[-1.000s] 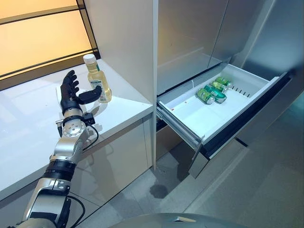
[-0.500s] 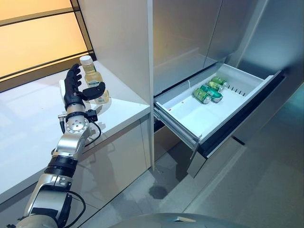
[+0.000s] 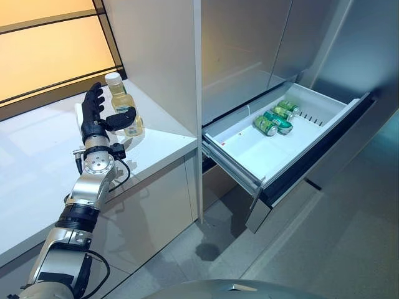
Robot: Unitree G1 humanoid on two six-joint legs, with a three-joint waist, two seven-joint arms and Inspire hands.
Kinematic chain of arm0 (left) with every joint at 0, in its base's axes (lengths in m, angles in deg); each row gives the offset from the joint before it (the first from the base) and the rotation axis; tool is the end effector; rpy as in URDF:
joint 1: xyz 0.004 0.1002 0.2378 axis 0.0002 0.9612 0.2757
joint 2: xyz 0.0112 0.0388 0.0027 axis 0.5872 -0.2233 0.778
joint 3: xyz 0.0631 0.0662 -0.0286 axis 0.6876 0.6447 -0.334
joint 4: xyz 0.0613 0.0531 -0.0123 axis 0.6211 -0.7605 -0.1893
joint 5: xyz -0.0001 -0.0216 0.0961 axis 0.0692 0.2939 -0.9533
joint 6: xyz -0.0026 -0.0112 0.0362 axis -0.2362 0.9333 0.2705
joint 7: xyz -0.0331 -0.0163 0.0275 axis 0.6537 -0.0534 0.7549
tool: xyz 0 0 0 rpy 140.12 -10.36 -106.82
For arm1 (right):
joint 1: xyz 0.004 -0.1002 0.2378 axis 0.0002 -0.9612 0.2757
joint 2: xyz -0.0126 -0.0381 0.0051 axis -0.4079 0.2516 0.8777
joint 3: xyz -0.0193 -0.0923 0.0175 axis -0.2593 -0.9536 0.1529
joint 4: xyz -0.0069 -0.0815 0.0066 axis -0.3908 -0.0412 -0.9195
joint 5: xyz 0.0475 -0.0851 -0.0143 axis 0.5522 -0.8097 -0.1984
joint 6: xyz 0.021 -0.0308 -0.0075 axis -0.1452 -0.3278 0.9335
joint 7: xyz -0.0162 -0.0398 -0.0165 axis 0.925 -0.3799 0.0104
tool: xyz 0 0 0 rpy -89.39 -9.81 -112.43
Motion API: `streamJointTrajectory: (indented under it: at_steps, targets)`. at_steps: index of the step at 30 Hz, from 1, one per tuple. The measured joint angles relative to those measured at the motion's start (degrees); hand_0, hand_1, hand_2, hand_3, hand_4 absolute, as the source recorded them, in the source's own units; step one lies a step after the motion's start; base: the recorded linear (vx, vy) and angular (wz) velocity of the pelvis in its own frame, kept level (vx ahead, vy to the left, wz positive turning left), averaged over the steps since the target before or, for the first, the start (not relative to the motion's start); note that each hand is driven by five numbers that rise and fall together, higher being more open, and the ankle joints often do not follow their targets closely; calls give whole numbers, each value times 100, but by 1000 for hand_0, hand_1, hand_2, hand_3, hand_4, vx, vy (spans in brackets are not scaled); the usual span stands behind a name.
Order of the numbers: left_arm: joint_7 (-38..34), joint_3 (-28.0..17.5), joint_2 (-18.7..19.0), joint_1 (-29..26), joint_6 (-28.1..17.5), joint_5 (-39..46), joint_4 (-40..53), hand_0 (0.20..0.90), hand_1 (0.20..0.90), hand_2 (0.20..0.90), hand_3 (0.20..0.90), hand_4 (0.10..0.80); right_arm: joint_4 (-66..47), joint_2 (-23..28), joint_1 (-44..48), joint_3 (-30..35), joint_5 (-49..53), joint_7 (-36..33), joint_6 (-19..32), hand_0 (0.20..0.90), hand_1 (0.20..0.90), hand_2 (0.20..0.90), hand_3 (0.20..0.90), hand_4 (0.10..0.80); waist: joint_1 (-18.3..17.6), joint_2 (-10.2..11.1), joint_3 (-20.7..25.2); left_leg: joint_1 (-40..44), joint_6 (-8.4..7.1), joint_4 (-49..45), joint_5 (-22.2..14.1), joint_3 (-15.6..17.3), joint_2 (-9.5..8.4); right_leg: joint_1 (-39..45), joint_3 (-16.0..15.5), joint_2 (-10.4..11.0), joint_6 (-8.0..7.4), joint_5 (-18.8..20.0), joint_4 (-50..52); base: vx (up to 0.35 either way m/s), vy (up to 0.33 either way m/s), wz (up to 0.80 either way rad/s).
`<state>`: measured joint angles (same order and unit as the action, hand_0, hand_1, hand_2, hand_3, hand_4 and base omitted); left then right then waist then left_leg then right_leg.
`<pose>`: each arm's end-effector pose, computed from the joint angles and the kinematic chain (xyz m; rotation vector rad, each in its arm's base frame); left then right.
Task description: Put drinks into fridge and close the fridge
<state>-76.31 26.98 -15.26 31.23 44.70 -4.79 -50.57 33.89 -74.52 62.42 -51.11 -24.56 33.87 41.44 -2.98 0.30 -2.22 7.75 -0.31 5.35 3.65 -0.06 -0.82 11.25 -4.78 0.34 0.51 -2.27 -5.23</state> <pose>0.2708 0.2392 0.1182 0.2046 -0.1303 0.4632 0.0370 -0.2288 -0.1101 -0.0679 1.5220 -0.1427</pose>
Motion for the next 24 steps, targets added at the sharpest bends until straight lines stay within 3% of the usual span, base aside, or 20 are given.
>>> streamJointTrajectory:
  at_steps: [14,18,24]
  targets:
    - [-4,-68,54,94,4,-9,0,900,900,900,900,800,2,8,-2,9,0,0,-38,900,900,900,900,800,127,-7,-3,-8,0,0,1,-36,-1,7,-37,0,1,-1,-2,-1,0,0]
    - [-46,-433,134,333,8,-43,0,900,900,900,900,800,0,13,-9,13,1,-1,-42,900,900,900,900,800,153,-17,-6,-10,0,0,1,-43,-1,8,-44,0,1,-1,-3,0,0,0]
    - [-72,-581,302,559,13,-43,0,900,900,900,900,800,2,21,-35,20,0,-2,-50,900,900,900,900,800,251,-22,-9,-12,1,1,2,-69,-6,12,-64,2,1,-2,-27,0,0,0]
